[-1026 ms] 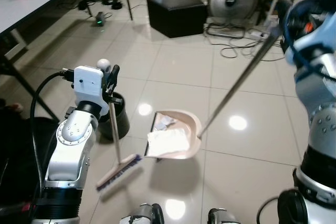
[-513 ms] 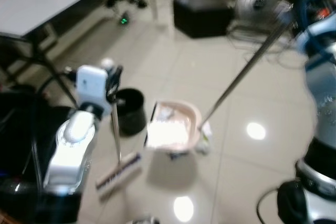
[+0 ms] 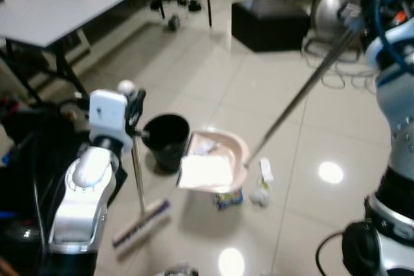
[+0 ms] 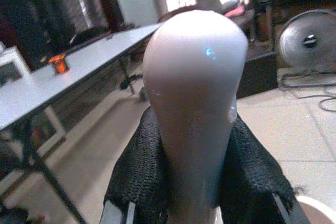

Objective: Sweep floor

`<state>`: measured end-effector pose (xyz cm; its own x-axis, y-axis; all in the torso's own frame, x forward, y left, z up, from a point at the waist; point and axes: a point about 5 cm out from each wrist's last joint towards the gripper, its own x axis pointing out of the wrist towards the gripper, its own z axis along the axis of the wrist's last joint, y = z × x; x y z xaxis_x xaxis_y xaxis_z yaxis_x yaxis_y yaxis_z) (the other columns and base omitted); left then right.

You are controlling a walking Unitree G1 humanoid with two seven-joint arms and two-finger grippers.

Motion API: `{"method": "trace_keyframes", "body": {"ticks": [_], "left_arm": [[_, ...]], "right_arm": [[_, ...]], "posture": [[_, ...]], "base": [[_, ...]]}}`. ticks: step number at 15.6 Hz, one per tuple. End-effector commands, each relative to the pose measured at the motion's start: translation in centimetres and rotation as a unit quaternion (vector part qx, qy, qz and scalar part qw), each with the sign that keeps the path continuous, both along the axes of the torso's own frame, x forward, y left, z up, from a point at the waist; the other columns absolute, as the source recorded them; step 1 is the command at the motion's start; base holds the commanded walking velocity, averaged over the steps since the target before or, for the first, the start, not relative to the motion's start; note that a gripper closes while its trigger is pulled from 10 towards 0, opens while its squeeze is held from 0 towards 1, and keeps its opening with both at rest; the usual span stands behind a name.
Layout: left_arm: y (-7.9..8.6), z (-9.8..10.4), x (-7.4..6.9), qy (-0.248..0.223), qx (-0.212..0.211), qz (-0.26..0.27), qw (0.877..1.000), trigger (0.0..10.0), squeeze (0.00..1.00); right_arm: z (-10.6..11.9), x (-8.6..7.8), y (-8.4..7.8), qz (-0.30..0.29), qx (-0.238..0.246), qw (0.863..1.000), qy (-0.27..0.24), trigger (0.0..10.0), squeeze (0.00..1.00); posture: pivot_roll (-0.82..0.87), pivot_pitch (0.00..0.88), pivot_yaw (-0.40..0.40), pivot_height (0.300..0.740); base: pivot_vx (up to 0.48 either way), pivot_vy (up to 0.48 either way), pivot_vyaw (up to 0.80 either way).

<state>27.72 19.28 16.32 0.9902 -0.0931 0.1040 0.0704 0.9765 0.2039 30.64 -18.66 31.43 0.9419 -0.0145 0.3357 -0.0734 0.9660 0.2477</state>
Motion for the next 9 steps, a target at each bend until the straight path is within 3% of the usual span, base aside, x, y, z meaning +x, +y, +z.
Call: {"method": "trace_keyframes", "body": {"ticks": [1,5,9], "left_arm": [[0.58,0.72,-0.14,-0.013,0.01,0.017,1.0,10.0,0.0],[0.62,0.3,-0.17,-0.009,0.008,0.023,1.0,10.0,0.0],[0.57,0.19,-0.26,-0.009,0.007,0.027,1.0,10.0,0.0]], "right_arm": [[1.18,-0.41,0.37,0.014,0.0,0.999,-0.031,10.0,0.0],[1.25,-0.14,-0.02,0.005,-0.008,1.0,-0.028,10.0,0.0],[1.22,-0.14,0.24,0.012,-0.015,0.999,-0.028,10.0,0.0]], "posture": [[-0.04,0.054,0.069,0.74],[-0.04,0.051,0.061,0.74],[-0.03,0.044,0.052,0.74]], "base": [[0.356,0.0,0.0],[0.357,0.0,0.0],[0.363,0.0,0.74]]}}
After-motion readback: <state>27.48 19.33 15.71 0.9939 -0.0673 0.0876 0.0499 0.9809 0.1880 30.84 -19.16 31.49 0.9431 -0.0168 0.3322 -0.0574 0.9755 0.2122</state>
